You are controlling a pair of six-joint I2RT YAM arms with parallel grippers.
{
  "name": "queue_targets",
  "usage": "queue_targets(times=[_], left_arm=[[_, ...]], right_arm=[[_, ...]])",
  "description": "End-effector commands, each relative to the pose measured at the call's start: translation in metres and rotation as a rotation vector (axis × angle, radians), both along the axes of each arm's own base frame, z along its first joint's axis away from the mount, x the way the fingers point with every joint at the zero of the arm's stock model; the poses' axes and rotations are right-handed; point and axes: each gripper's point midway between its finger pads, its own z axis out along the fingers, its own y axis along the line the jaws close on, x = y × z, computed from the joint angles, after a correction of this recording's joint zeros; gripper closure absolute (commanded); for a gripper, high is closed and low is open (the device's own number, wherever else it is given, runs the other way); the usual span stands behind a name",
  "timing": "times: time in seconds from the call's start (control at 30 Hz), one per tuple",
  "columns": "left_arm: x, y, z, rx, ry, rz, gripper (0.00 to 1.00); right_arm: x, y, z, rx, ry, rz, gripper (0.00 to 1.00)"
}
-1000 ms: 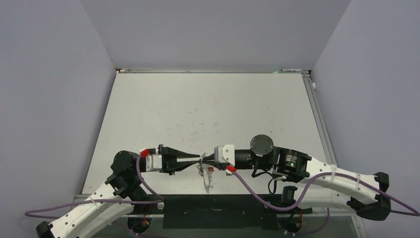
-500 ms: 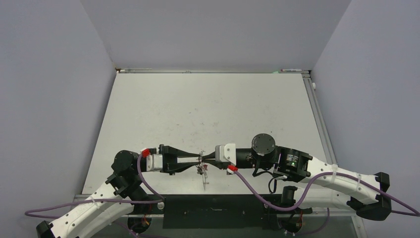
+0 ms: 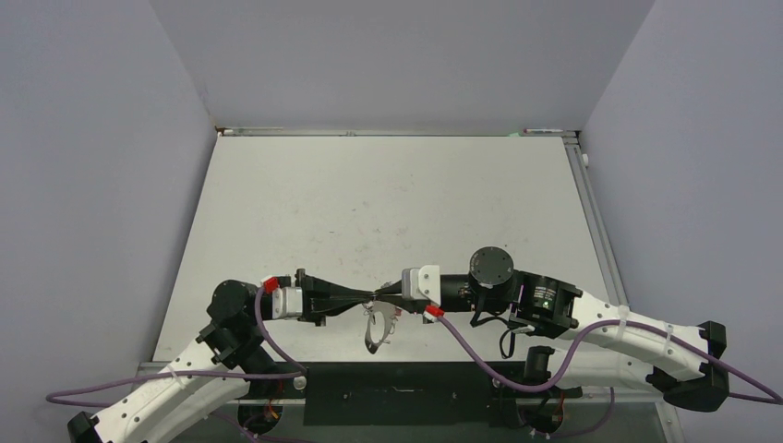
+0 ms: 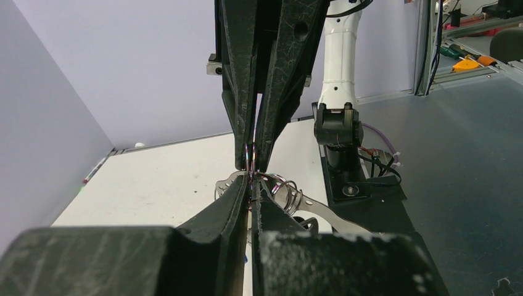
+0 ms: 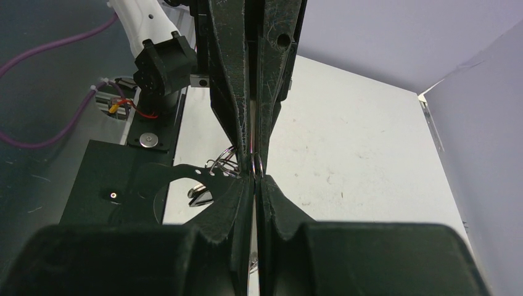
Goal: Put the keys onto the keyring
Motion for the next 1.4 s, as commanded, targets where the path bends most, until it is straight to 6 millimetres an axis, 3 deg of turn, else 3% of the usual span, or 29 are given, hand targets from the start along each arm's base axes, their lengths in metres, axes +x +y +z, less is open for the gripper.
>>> queue_targets(times=[0.0,0.13,0.3,0.47,0.63,0.9,1.37], left_arm=[[-0.001,0.003,0.013,-0.036,-0.024,0.011,1.00],[0.006,0.004,0.012,-0.021,-0.017,0.049,1.00],[0.017,0.002,0.006,0.027,-0.006,0.092,1.00],[0.024,0.001,0.002,0.048,0.011,0.123,1.00],[0.024,-0.002,-0.001,0.068,0.021,0.113,1.00],[0.027,-0.004,-0.006,0.093,0.042,0.110,1.00],[0.026,-0.005,-0.009,0.104,0.041,0.110,1.00]], right_arm=[[-0.004,0.008,0.043,0.128,-0.037,0.034,0.95],[0.002,0.007,0.038,0.095,-0.025,0.003,0.93],[0.017,-0.001,0.037,0.030,-0.020,-0.095,0.61],[0.025,-0.011,0.043,-0.046,-0.018,-0.152,0.51],[0.028,-0.012,0.038,-0.150,-0.014,-0.167,0.51],[0.027,-0.003,0.003,-0.364,0.000,-0.127,0.61],[0.027,0.001,-0.011,-0.406,0.004,-0.117,0.71]])
